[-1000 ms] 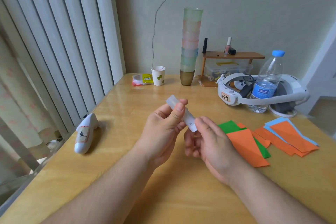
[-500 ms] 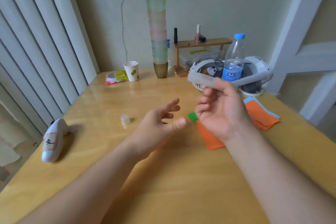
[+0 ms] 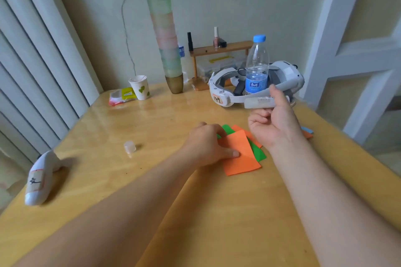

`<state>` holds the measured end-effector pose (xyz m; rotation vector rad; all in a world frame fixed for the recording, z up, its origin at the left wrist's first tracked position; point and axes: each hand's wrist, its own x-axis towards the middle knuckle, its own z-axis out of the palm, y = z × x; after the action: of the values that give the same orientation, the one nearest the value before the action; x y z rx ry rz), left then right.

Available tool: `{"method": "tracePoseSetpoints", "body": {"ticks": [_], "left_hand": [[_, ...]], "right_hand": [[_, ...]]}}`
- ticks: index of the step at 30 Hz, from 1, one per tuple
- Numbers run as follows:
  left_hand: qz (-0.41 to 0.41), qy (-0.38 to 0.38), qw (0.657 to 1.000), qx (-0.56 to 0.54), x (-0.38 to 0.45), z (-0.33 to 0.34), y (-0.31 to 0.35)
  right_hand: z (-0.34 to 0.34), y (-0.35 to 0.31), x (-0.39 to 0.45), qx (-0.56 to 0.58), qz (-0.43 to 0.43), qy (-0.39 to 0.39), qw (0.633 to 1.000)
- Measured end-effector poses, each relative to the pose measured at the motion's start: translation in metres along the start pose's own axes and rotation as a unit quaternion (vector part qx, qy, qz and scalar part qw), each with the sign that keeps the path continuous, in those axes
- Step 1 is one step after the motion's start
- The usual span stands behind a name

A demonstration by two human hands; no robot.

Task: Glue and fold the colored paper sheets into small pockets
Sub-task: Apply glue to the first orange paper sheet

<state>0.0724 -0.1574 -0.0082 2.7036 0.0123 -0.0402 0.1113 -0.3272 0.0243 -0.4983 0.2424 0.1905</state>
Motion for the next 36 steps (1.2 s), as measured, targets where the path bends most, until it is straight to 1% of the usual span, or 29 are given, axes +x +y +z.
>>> {"method": "tracePoseSetpoints", "body": {"ticks": [5,10,12,15,17,19,22,25,26,27,29,30,31,32,33,34,35,36], "left_hand": [[0.032,0.023,0.998,-0.054,-0.005,0.003,-0.005],[0.035,0.035,0.994,-0.101,-0.008,-0.015,-0.023],[0.031,0.020,0.986,-0.161,-0.011,-0.029,-0.043],[0.027,-0.025,0.968,-0.247,-0.024,-0.054,-0.077],[0.026,-0.075,0.958,-0.276,-0.040,-0.068,-0.096],[0.015,-0.107,0.956,-0.273,-0.057,-0.078,-0.111],[0.020,-0.118,0.972,-0.200,-0.081,-0.081,-0.122],[0.045,-0.113,0.978,-0.170,-0.095,-0.074,-0.122],[0.060,-0.099,0.978,-0.173,-0.098,-0.069,-0.122],[0.072,-0.071,0.978,-0.183,-0.099,-0.065,-0.123],[0.077,0.037,0.966,-0.244,-0.100,-0.059,-0.124],[0.086,0.115,0.954,-0.263,-0.102,-0.058,-0.124],[0.122,0.212,0.942,-0.228,-0.105,-0.058,-0.124],[0.184,0.304,0.923,-0.146,-0.108,-0.060,-0.123],[0.257,0.369,0.892,-0.045,-0.112,-0.062,-0.121],[0.331,0.388,0.860,0.035,-0.114,-0.061,-0.121],[0.384,0.374,0.839,0.087,-0.116,-0.058,-0.119],[0.412,0.339,0.839,0.103,-0.118,-0.053,-0.117]], "right_hand": [[-0.003,-0.001,0.001,0.063,0.005,-0.023,0.998],[-0.004,0.002,0.002,0.077,0.003,-0.055,0.995],[-0.002,0.003,0.002,0.078,0.003,-0.070,0.994],[0.001,0.007,0.001,0.064,0.014,-0.066,0.996],[0.003,0.017,0.001,0.027,0.037,-0.052,0.998],[0.006,0.031,-0.002,-0.039,0.063,-0.039,0.996],[0.011,0.055,-0.013,-0.162,0.097,-0.053,0.981],[0.017,0.075,-0.026,-0.234,0.115,-0.089,0.961],[0.019,0.080,-0.029,-0.248,0.118,-0.097,0.957],[0.020,0.085,-0.031,-0.258,0.120,-0.104,0.953],[0.020,0.089,-0.033,-0.260,0.121,-0.111,0.952],[0.020,0.089,-0.034,-0.254,0.118,-0.111,0.954],[0.020,0.089,-0.033,-0.247,0.111,-0.105,0.957],[0.020,0.088,-0.032,-0.240,0.102,-0.097,0.960],[0.020,0.087,-0.031,-0.236,0.091,-0.088,0.963],[0.020,0.086,-0.030,-0.234,0.082,-0.081,0.965],[0.020,0.086,-0.028,-0.235,0.075,-0.074,0.966],[0.018,0.087,-0.027,-0.238,0.071,-0.067,0.966]]}}
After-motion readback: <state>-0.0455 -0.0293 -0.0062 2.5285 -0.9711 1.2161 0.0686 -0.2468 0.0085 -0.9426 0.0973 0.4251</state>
